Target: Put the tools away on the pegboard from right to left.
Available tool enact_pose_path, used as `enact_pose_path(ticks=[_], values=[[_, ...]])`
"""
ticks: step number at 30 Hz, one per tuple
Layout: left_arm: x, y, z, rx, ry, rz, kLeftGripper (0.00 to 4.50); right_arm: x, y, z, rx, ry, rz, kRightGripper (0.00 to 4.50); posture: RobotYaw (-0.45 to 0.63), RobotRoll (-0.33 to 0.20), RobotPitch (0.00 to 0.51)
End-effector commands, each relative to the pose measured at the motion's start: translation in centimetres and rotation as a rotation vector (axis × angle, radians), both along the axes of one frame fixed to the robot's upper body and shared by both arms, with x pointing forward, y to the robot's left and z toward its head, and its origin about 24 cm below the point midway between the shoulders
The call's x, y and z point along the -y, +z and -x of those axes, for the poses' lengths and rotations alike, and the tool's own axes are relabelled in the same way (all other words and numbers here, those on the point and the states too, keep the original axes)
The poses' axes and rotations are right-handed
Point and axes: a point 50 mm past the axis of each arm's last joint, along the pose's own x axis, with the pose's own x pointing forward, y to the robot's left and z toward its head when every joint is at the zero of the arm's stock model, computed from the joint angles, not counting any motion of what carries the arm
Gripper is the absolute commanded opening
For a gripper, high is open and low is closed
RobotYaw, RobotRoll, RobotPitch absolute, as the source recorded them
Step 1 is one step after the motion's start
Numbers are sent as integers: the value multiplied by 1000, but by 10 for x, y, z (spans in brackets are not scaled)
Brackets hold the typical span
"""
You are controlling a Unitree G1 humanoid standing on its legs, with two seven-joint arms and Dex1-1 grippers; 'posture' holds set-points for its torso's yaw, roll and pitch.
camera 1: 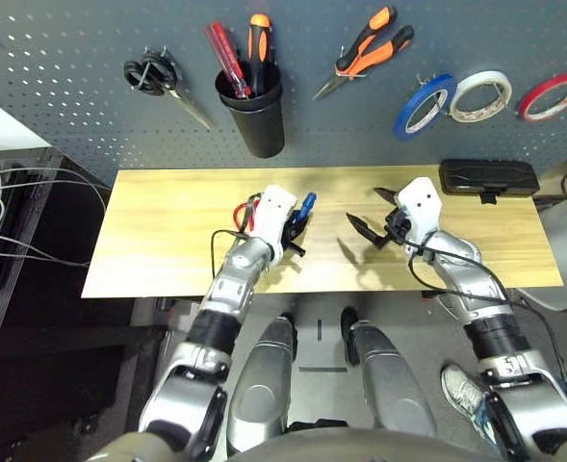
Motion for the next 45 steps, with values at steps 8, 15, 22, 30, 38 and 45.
enact_pose_path(ticks=[8,15,22,30,38,45], values=[[-1,59,15,233,-136,171,630,-6,28,-8,95,51,-71,4500,159,0,219],[-2,109,4,384,-158,237,630,-11,37,-13,114,67,-85,4500,157,0,217],[2,147,-4,485,-158,311,630,-15,38,-13,119,77,-89,4500,150,0,218],[2,179,-7,582,-125,414,630,-18,44,-14,138,84,-103,4500,151,0,218],[-14,228,-13,740,-9,580,630,-33,55,-16,163,131,-144,4500,155,0,216],[-28,237,-27,809,74,601,630,-50,61,-16,176,177,-176,4500,165,0,205]])
